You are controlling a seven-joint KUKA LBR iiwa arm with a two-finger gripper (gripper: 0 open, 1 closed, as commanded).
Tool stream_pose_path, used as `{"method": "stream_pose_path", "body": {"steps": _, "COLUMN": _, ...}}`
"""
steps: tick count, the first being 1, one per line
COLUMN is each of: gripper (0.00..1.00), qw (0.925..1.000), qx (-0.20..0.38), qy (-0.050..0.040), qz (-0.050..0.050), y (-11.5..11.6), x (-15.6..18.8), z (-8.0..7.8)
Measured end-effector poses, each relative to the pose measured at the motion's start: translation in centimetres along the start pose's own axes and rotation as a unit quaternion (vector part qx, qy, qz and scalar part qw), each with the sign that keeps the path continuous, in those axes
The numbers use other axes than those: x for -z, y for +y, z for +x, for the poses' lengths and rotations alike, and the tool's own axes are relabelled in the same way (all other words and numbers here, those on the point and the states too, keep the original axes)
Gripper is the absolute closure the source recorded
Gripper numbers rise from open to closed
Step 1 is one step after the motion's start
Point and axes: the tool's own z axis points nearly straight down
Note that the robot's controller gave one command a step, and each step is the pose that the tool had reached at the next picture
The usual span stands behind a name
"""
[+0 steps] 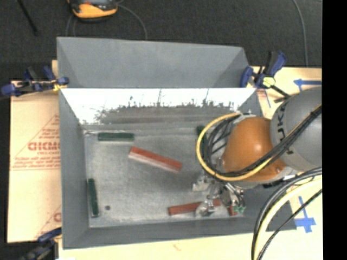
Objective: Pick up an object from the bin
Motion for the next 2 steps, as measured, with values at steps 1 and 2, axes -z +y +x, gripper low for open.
{"method": "stream_pose_path", "body": {"steps": 1, "gripper": 0.00, "qw": 0.9999, "qx": -0.001, "qy": -0.0119, "qz": 0.001, "y": -0.06, "x": -0.11, "z": -0.47}}
{"method": "stream_pose_path", "body": {"steps": 2, "gripper": 1.00, "qw": 1.0000, "qx": -0.001, "qy": -0.0001, "qz": 0.000, "y": -0.01, "x": 0.00, "z": 0.00}}
